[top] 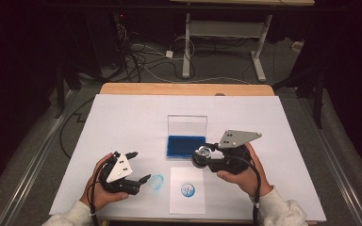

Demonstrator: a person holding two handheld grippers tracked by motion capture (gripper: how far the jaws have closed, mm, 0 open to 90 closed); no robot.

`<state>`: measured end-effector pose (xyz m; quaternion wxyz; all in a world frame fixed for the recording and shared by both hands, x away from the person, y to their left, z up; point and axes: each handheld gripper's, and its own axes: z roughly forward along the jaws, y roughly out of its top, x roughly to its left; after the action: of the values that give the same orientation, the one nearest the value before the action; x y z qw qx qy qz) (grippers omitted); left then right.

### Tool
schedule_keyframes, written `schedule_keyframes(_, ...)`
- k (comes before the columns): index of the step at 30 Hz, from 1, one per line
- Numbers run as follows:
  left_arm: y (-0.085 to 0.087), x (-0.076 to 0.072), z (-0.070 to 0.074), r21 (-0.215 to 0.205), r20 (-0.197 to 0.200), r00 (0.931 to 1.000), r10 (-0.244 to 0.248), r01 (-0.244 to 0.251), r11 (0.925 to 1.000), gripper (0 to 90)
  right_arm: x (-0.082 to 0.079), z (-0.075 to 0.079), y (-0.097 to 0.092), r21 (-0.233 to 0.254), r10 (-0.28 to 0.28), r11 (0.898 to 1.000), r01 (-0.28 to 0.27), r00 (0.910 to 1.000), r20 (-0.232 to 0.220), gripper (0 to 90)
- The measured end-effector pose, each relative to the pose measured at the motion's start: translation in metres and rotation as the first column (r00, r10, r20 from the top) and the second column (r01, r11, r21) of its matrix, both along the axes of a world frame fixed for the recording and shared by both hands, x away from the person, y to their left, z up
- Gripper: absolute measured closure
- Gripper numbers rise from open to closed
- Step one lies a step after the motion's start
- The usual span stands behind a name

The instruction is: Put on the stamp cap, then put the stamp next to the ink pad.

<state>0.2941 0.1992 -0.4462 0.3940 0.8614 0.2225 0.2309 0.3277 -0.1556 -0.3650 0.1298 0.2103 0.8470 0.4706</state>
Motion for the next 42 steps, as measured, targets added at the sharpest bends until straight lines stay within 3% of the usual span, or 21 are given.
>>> schedule_keyframes(11, 0.019, -0.006, -0.005, 0.018, -0.001, 0.9992, 0.04, -0.04, 0.9991, 16.0, 0.002, 0.005, -0.012, 0.007, -0.029, 1.0, 0.029, 0.9996, 0.004, 56.6)
schedule_keyframes(15, 0.02, -0.008, -0.008, 0.055, 0.02, 0.9986, 0.05, -0.051, 0.9972, 16.0, 0.003, 0.006, -0.014, -0.004, -0.041, 0.999, 0.041, 0.9991, 0.007, 56.6)
schedule_keyframes(23, 0.02, -0.007, -0.01, 0.04, 0.002, 0.9985, 0.055, -0.055, 0.9977, 16.0, 0.01, 0.004, -0.022, -0.03, -0.096, 0.995, 0.096, 0.9953, 0.012, 56.6)
schedule_keyframes(33, 0.022, -0.008, -0.01, 0.028, -0.008, 0.997, 0.076, -0.076, 0.9967, 16.1, 0.03, -0.003, -0.029, -0.092, -0.169, 0.981, 0.169, 0.9856, 0.015, 56.6)
schedule_keyframes(42, 0.02, -0.007, -0.011, 0.03, -0.008, 0.997, 0.077, -0.076, 0.9966, 16.1, 0.049, -0.009, -0.031, -0.121, -0.193, 0.974, 0.192, 0.9811, -0.001, 56.6)
